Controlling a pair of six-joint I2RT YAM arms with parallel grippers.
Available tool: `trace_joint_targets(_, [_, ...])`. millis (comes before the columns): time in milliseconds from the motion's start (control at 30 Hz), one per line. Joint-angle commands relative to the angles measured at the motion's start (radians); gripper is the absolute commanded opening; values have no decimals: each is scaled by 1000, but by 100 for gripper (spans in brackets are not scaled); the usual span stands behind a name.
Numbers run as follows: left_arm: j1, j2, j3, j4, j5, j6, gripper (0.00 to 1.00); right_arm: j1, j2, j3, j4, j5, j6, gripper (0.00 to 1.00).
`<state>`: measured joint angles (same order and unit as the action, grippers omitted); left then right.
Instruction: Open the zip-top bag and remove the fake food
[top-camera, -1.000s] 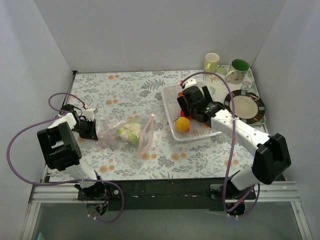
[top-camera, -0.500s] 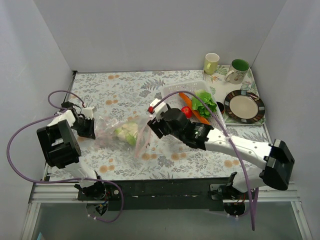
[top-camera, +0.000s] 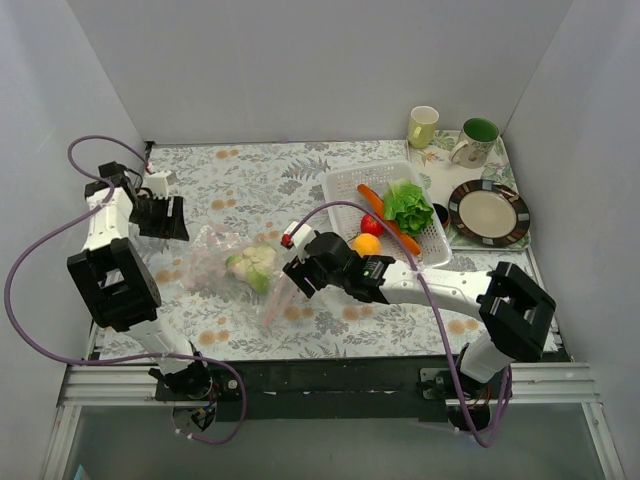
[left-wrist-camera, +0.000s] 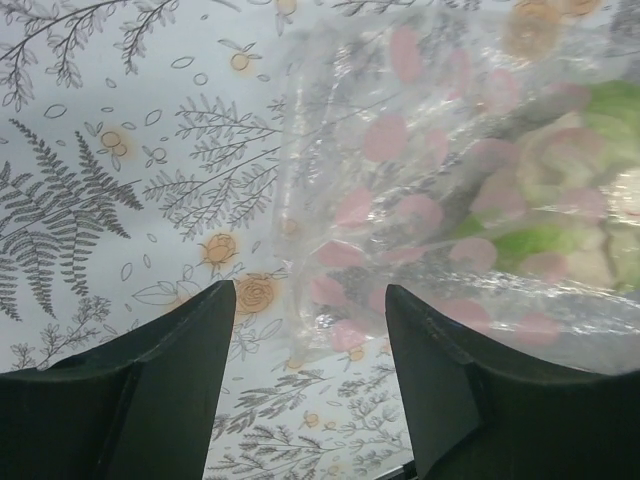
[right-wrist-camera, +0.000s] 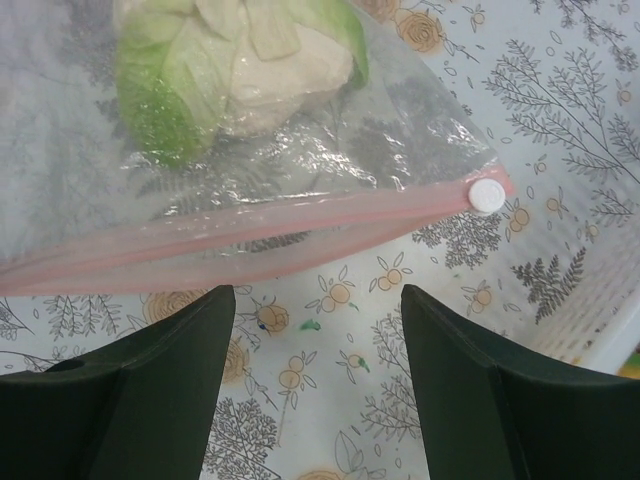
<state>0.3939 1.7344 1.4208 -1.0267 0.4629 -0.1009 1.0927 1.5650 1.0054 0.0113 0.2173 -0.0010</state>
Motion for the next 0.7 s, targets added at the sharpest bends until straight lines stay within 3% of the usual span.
trace_joint_targets(0, [-36,-70,72,-133,164,-28,60,-1,35,25,102,-55,45,75])
trace_joint_targets(67, [-70,-88,20,-115,190,-62,59,-1,47,15,116,-74,56,75])
trace_joint_targets(300, [-248,-87,-209,193,110,-224,54,3,86,5,174,-128,72,75])
trace_joint_targets(467, [-259,-30,-223,280,22,-250,49,6,125,18,208,-168,84,78])
trace_joint_targets(667, [-270,-19,-247,335,-33,-247,48,7,202,56,225,-202,96,90])
